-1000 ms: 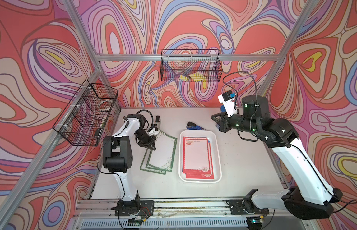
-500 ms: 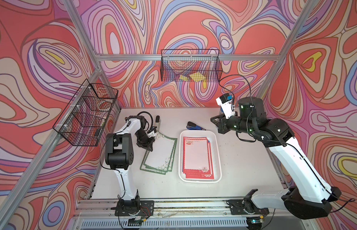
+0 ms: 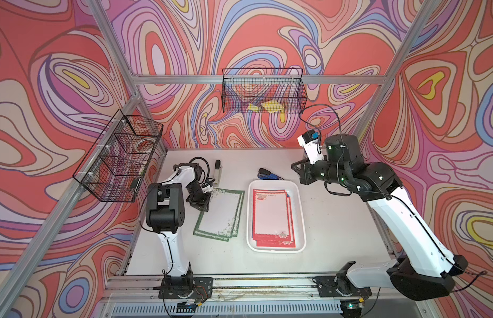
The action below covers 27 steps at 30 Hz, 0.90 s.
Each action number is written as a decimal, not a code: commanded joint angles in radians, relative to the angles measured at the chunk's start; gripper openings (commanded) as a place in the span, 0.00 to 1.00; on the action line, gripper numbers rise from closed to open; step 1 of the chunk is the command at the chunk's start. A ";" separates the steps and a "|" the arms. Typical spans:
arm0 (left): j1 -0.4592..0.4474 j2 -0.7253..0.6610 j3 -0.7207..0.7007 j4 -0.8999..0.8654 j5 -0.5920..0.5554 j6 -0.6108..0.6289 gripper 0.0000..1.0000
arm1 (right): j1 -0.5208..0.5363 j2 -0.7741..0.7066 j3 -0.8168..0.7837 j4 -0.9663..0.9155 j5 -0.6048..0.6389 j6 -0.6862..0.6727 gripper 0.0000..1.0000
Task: Take out the stationery paper from the storage box
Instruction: Place the stationery paper at the center of the board.
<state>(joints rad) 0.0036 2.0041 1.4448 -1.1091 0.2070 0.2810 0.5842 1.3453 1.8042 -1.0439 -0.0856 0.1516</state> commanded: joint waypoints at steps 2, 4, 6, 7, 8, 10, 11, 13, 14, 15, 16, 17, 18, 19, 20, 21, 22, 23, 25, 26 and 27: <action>0.011 -0.044 -0.029 0.027 -0.041 0.008 0.41 | 0.005 0.020 0.045 -0.016 0.007 0.017 0.00; 0.017 -0.061 -0.031 0.031 -0.059 0.006 0.43 | 0.006 0.027 0.057 -0.024 0.012 0.020 0.00; 0.025 -0.085 -0.032 0.035 -0.085 0.004 0.43 | 0.006 0.035 0.071 -0.039 0.029 0.021 0.00; 0.029 -0.101 -0.032 0.038 -0.101 0.003 0.44 | 0.005 0.039 0.080 -0.046 0.043 0.020 0.00; 0.034 -0.118 -0.034 0.043 -0.114 0.003 0.44 | 0.006 0.041 0.086 -0.054 0.058 0.022 0.00; 0.046 -0.165 -0.042 0.063 -0.120 0.019 0.44 | 0.006 0.045 0.094 -0.066 0.102 0.022 0.02; 0.051 -0.191 -0.046 0.070 -0.112 0.027 0.44 | 0.006 0.045 0.096 -0.070 0.126 0.024 0.04; 0.053 -0.263 -0.060 0.104 -0.102 0.036 0.44 | 0.006 0.039 0.089 -0.071 0.174 0.029 0.10; 0.053 -0.305 -0.066 0.122 -0.093 0.037 0.44 | 0.005 0.033 0.078 -0.065 0.200 0.028 0.12; 0.053 -0.348 -0.070 0.141 -0.083 0.039 0.44 | 0.004 0.027 0.067 -0.058 0.222 0.030 0.14; 0.053 -0.389 -0.074 0.164 -0.076 0.039 0.44 | 0.006 0.022 0.057 -0.050 0.244 0.031 0.18; 0.052 -0.436 -0.079 0.193 -0.058 0.039 0.44 | 0.006 0.017 0.045 -0.041 0.266 0.031 0.25; 0.053 -0.477 -0.084 0.216 -0.013 0.043 0.44 | 0.005 0.011 0.031 -0.029 0.283 0.028 0.30; 0.052 -0.513 -0.088 0.235 0.040 0.046 0.43 | 0.005 0.006 0.016 -0.019 0.296 0.023 0.33; 0.052 -0.553 -0.098 0.265 0.109 0.042 0.42 | 0.005 -0.003 -0.006 -0.002 0.315 0.023 0.35; 0.052 -0.593 -0.112 0.306 0.169 0.026 0.41 | 0.005 -0.015 -0.037 0.021 0.333 0.022 0.36; 0.050 -0.628 -0.124 0.337 0.220 0.013 0.41 | 0.005 -0.030 -0.068 0.043 0.349 0.018 0.39; 0.047 -0.667 -0.133 0.373 0.270 0.004 0.41 | 0.005 -0.045 -0.105 0.069 0.368 0.018 0.43; 0.032 -0.747 -0.143 0.448 0.304 -0.022 0.42 | 0.004 -0.067 -0.160 0.107 0.399 0.022 0.52; 0.025 -0.790 -0.152 0.504 0.305 -0.056 0.46 | 0.004 -0.075 -0.184 0.122 0.415 0.025 0.53; 0.020 -0.835 -0.162 0.562 0.319 -0.080 0.51 | 0.003 -0.078 -0.201 0.136 0.426 0.029 0.53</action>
<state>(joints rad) 0.0383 1.2518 1.3029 -0.7273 0.4065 0.2584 0.5842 1.2907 1.6417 -0.9844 0.2592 0.1741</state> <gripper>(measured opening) 0.462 0.523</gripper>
